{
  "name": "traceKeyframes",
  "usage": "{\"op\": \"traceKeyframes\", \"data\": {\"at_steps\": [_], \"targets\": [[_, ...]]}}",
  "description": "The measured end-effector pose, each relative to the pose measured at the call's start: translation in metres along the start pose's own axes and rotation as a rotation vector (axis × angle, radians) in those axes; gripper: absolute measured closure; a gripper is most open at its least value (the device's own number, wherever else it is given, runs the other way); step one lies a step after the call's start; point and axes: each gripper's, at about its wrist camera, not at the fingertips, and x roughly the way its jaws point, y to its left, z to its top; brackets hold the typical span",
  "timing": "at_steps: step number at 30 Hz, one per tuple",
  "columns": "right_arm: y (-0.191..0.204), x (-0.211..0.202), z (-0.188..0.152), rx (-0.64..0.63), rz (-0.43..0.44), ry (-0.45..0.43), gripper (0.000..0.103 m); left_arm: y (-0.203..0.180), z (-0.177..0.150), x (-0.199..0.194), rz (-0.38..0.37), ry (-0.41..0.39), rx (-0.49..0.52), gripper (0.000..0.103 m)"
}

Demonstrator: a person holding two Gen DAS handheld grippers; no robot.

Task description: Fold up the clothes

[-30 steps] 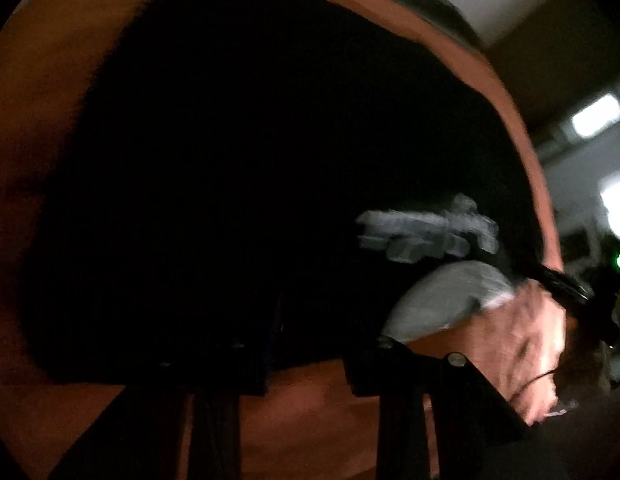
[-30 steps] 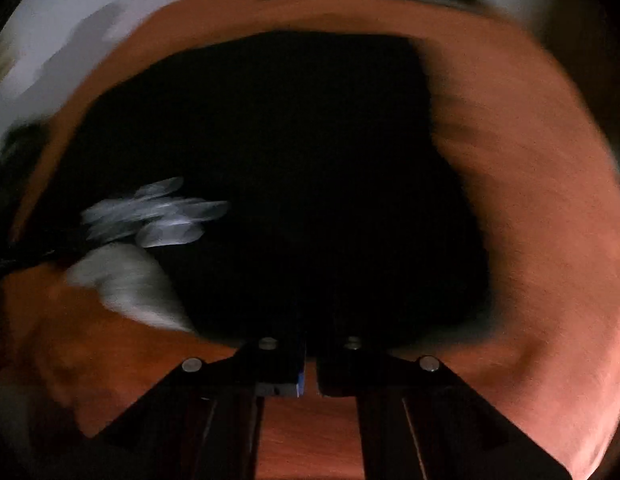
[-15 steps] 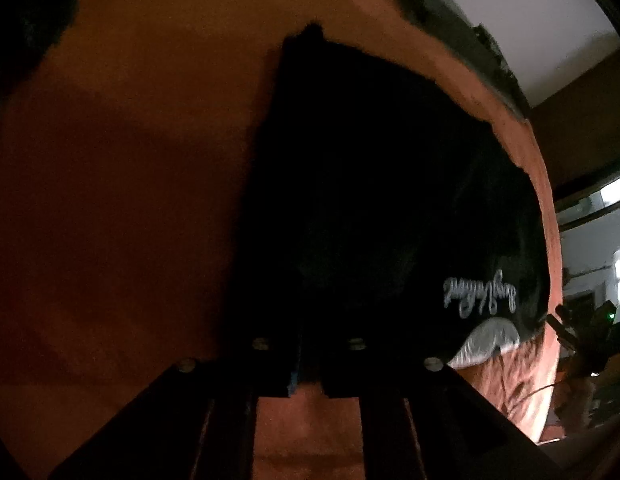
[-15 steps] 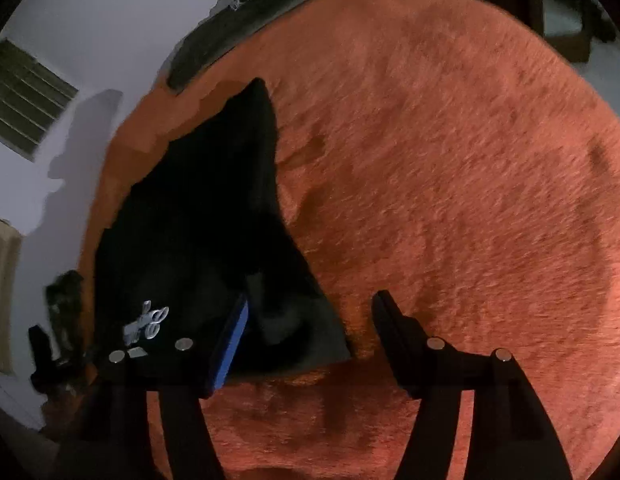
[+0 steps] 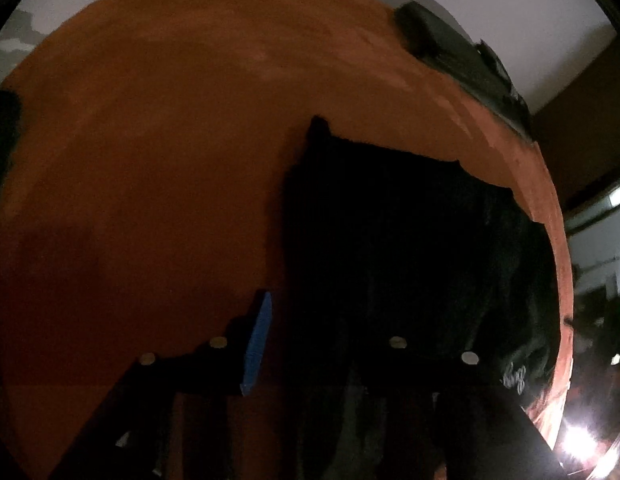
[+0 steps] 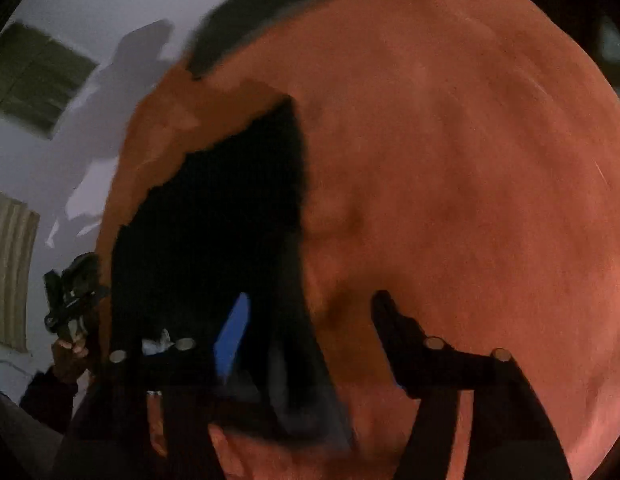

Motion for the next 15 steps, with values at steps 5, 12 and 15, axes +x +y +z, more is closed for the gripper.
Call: {"op": "traceKeyframes", "data": {"at_steps": [5, 12, 15], "targets": [[-0.003, 0.051, 0.063, 0.019, -0.012, 0.058, 0.103, 0.007, 0.028, 0.032, -0.034, 0.009, -0.059, 0.064], [0.013, 0.02, 0.073, 0.015, 0.017, 0.009, 0.076, 0.015, 0.026, 0.038, -0.029, -0.033, -0.122, 0.075], [-0.002, 0.036, 0.042, 0.111, 0.024, 0.137, 0.071, 0.009, 0.026, 0.038, 0.001, -0.047, -0.068, 0.076]]}}
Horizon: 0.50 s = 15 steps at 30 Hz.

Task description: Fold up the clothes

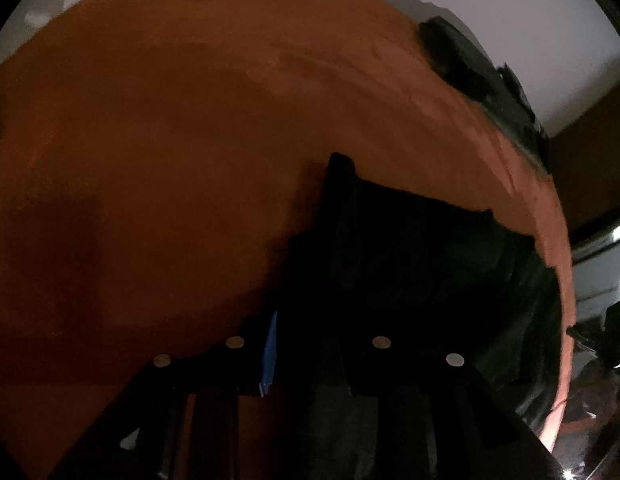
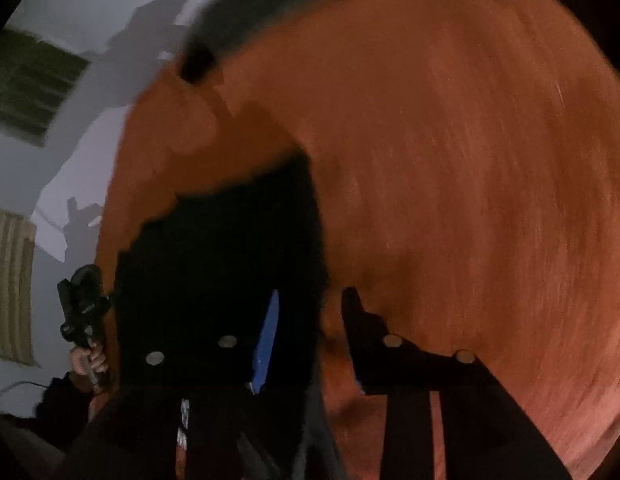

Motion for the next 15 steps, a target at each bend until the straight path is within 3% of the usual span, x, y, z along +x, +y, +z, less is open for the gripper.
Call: {"op": "traceKeyframes", "data": {"at_steps": [3, 7, 12, 14, 15], "targets": [[-0.006, 0.008, -0.037, -0.007, -0.013, 0.037, 0.071, 0.001, -0.001, -0.003, 0.003, -0.004, -0.001, 0.075], [0.005, -0.003, -0.078, -0.076, -0.082, -0.028, 0.071, -0.001, -0.003, -0.001, -0.001, -0.008, -0.016, 0.075], [0.032, 0.013, -0.091, -0.233, -0.159, -0.035, 0.071, -0.005, -0.006, 0.002, 0.017, -0.024, -0.002, 0.075], [0.036, 0.021, -0.1, -0.301, -0.22, -0.03, 0.079, -0.004, -0.007, 0.0, 0.027, -0.028, 0.01, 0.075], [0.035, 0.018, -0.102, -0.294, -0.218, -0.04, 0.099, -0.004, -0.008, -0.002, 0.033, -0.03, 0.016, 0.075]]}}
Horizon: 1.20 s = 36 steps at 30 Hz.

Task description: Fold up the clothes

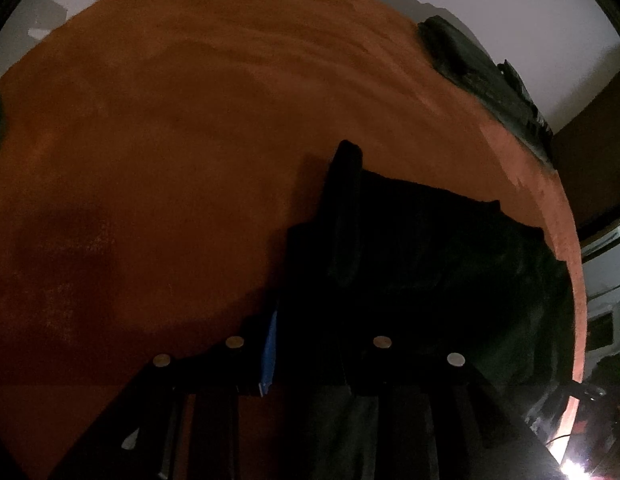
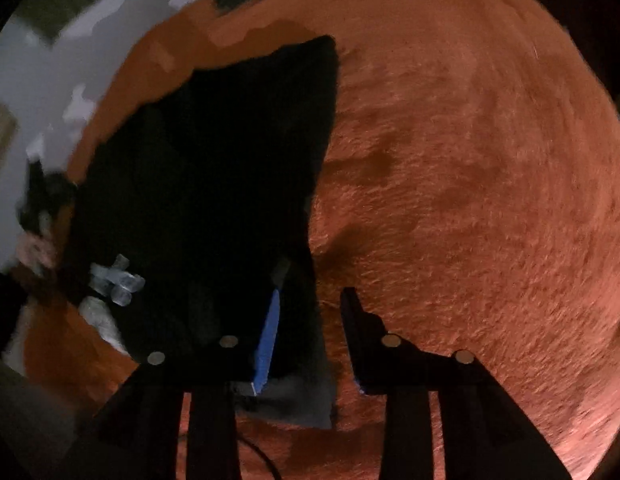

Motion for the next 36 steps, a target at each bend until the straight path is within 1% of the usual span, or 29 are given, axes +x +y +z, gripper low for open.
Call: {"op": "traceKeyframes", "data": {"at_steps": [5, 6, 8, 10, 11, 13, 14, 16, 18, 19, 20, 21, 22, 24, 25, 26, 27, 28, 30, 32, 33, 34, 35, 36], "targets": [[-0.019, -0.013, -0.008, 0.105, 0.031, -0.068, 0.1, 0.001, -0.001, -0.003, 0.015, -0.005, 0.022, 0.074], [-0.031, -0.012, -0.013, 0.177, 0.071, -0.069, 0.1, 0.001, 0.0, -0.002, 0.012, -0.007, 0.021, 0.073], [-0.058, -0.003, -0.024, 0.347, 0.18, -0.056, 0.1, 0.001, 0.0, 0.001, 0.007, -0.012, 0.017, 0.073], [-0.085, 0.01, -0.035, 0.524, 0.32, -0.037, 0.098, 0.002, -0.001, 0.003, 0.004, -0.014, 0.01, 0.072], [-0.091, 0.011, -0.035, 0.563, 0.34, -0.044, 0.097, 0.002, -0.001, 0.004, 0.005, -0.014, 0.008, 0.072], [-0.097, 0.009, -0.033, 0.596, 0.332, -0.071, 0.095, 0.001, 0.0, 0.005, 0.006, -0.011, 0.01, 0.071], [-0.096, 0.005, -0.028, 0.579, 0.321, -0.087, 0.094, 0.001, 0.0, 0.005, 0.004, -0.008, 0.009, 0.071], [-0.088, -0.002, -0.014, 0.505, 0.307, -0.116, 0.077, 0.002, 0.002, 0.005, -0.003, -0.003, 0.005, 0.071], [-0.071, -0.003, 0.004, 0.419, 0.327, -0.122, 0.071, 0.003, 0.002, 0.006, -0.008, -0.004, -0.004, 0.071], [-0.063, 0.0, 0.012, 0.376, 0.336, -0.106, 0.071, 0.002, 0.003, 0.007, -0.009, -0.006, -0.008, 0.071], [-0.054, 0.006, 0.02, 0.334, 0.316, -0.085, 0.071, 0.001, 0.003, 0.008, -0.007, -0.01, -0.01, 0.071], [-0.045, 0.014, 0.026, 0.293, 0.283, -0.063, 0.075, -0.001, 0.002, 0.009, -0.005, -0.015, -0.01, 0.072], [-0.042, 0.018, 0.028, 0.287, 0.251, -0.063, 0.1, -0.002, 0.001, 0.01, -0.003, -0.02, -0.011, 0.072], [-0.042, 0.022, 0.028, 0.305, 0.187, -0.083, 0.1, -0.004, -0.001, 0.01, -0.001, -0.033, -0.019, 0.074], [-0.052, 0.018, 0.026, 0.346, 0.13, -0.112, 0.101, -0.004, -0.002, 0.009, 0.0, -0.037, -0.023, 0.076], [-0.06, 0.015, 0.024, 0.377, 0.091, -0.122, 0.1, -0.004, -0.003, 0.009, 0.0, -0.038, -0.025, 0.076], [-0.065, 0.015, 0.023, 0.399, 0.064, -0.122, 0.098, -0.004, -0.003, 0.01, 0.0, -0.036, -0.026, 0.076], [-0.07, 0.015, 0.023, 0.416, 0.069, -0.117, 0.098, -0.004, -0.003, 0.01, 0.0, -0.035, -0.028, 0.076], [-0.081, 0.014, 0.023, 0.443, 0.104, -0.105, 0.098, -0.004, -0.002, 0.008, 0.001, -0.026, -0.034, 0.073], [-0.073, 0.011, 0.04, 0.41, 0.155, -0.104, 0.097, -0.005, 0.003, 0.006, 0.0, -0.018, -0.039, 0.073], [-0.066, 0.014, 0.052, 0.378, 0.181, -0.098, 0.091, -0.008, 0.005, 0.005, -0.004, -0.017, -0.036, 0.072], [-0.057, 0.017, 0.064, 0.343, 0.206, -0.089, 0.073, -0.01, 0.008, 0.003, -0.008, -0.016, -0.033, 0.068], [-0.049, 0.021, 0.075, 0.308, 0.232, -0.08, 0.059, -0.012, 0.011, 0.004, -0.021, -0.01, -0.027, 0.06], [-0.041, 0.028, 0.09, 0.272, 0.229, -0.07, 0.035, -0.015, 0.014, 0.007, -0.042, 0.006, -0.019, 0.055]]}}
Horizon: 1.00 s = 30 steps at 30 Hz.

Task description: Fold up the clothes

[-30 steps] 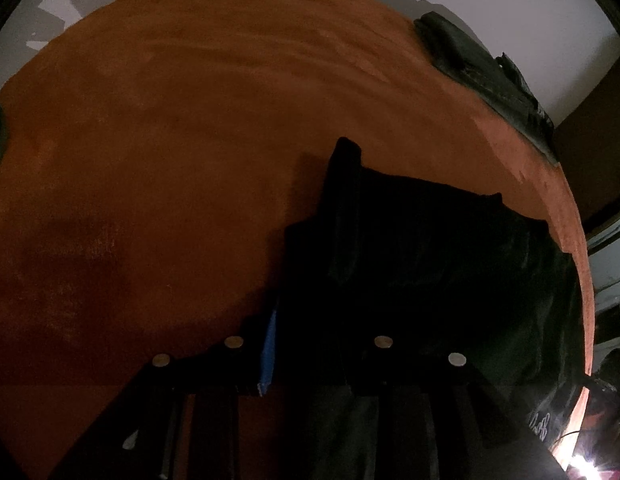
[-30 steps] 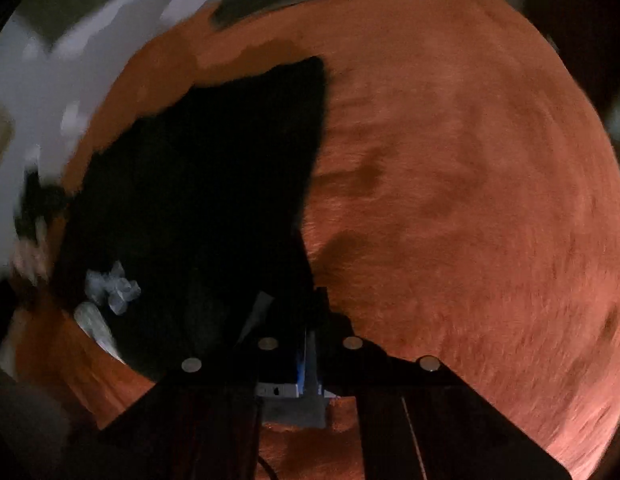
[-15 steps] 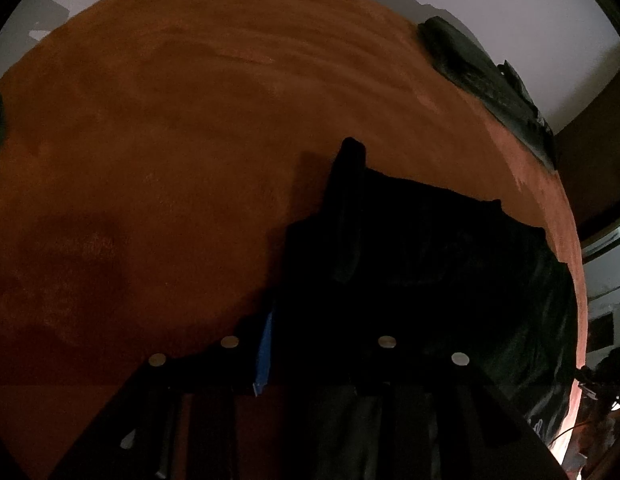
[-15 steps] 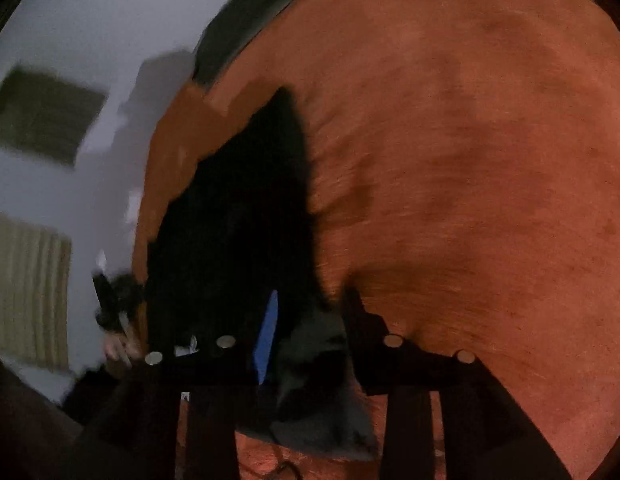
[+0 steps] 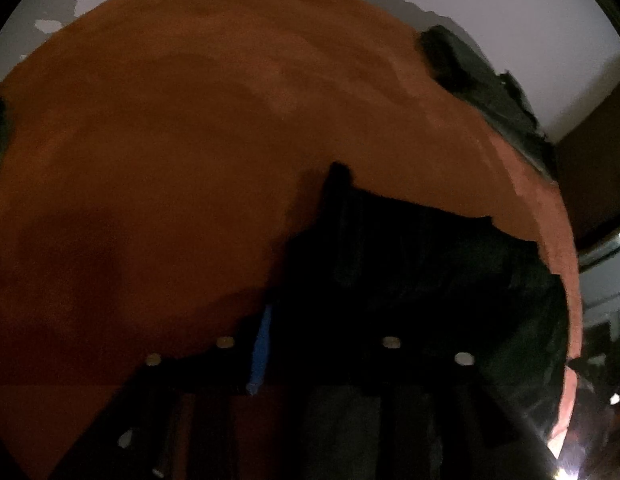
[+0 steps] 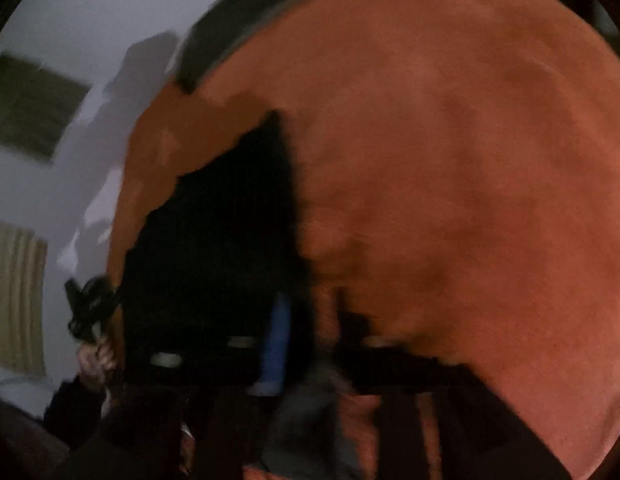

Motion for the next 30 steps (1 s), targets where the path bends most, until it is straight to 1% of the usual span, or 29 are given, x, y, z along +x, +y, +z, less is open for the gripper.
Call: {"op": "traceKeyframes", "data": {"at_steps": [1, 2, 4, 6, 7, 8, 11, 12, 14, 15, 16, 17, 18, 19, 21, 23, 24, 26, 30], "targets": [[0.009, 0.009, 0.013, -0.034, -0.024, 0.001, 0.031, -0.003, 0.003, 0.004, -0.011, 0.018, 0.005, 0.047], [0.013, 0.013, 0.022, -0.059, -0.033, 0.005, 0.031, -0.006, 0.005, 0.007, -0.015, 0.027, 0.011, 0.045], [0.017, 0.024, 0.042, -0.078, -0.03, 0.015, 0.031, -0.012, 0.01, 0.013, -0.019, 0.03, 0.027, 0.045], [0.017, 0.038, 0.062, -0.082, -0.04, 0.005, 0.031, -0.016, 0.013, 0.014, 0.001, 0.008, 0.035, 0.045], [0.015, 0.043, 0.071, -0.064, -0.057, 0.003, 0.034, -0.018, 0.015, 0.014, 0.013, -0.004, 0.038, 0.046], [0.013, 0.048, 0.079, -0.037, -0.078, 0.003, 0.035, -0.02, 0.017, 0.014, 0.025, -0.016, 0.042, 0.046], [-0.001, 0.058, 0.098, 0.112, -0.043, 0.03, 0.035, -0.023, 0.025, 0.014, 0.058, -0.047, 0.044, 0.046], [0.0, 0.062, 0.104, 0.129, -0.037, 0.032, 0.035, -0.019, 0.03, 0.014, 0.049, -0.045, 0.028, 0.046], [0.005, 0.07, 0.114, 0.133, -0.034, 0.026, 0.035, -0.012, 0.042, 0.018, 0.006, -0.039, 0.003, 0.046], [0.01, 0.074, 0.118, 0.112, -0.045, 0.02, 0.035, -0.012, 0.049, 0.024, -0.005, -0.03, 0.007, 0.046], [0.015, 0.078, 0.121, 0.082, -0.062, 0.013, 0.037, -0.012, 0.054, 0.03, -0.012, -0.025, 0.014, 0.05], [0.018, 0.08, 0.122, 0.058, -0.077, 0.005, 0.045, -0.012, 0.055, 0.031, -0.011, -0.035, 0.027, 0.094], [0.02, 0.08, 0.123, 0.042, -0.097, -0.006, 0.079, -0.014, 0.054, 0.029, -0.01, -0.059, 0.041, 0.096], [0.022, 0.081, 0.124, 0.027, -0.119, -0.019, 0.098, -0.016, 0.053, 0.027, -0.009, -0.083, 0.055, 0.098], [0.032, 0.08, 0.124, 0.025, -0.117, -0.072, 0.098, -0.019, 0.049, 0.018, -0.012, -0.136, 0.077, 0.098], [0.042, 0.077, 0.124, -0.02, -0.137, -0.102, 0.098, -0.018, 0.043, 0.001, -0.031, -0.189, 0.053, 0.098], [0.047, 0.076, 0.124, -0.047, -0.151, -0.114, 0.098, -0.014, 0.041, -0.002, -0.036, -0.195, 0.032, 0.098], [0.054, 0.074, 0.125, -0.086, -0.172, -0.128, 0.098, -0.007, 0.04, 0.004, -0.029, -0.175, -0.002, 0.097], [0.055, 0.079, 0.132, -0.075, -0.187, -0.147, 0.098, 0.001, 0.045, 0.031, -0.008, -0.115, -0.047, 0.097]]}}
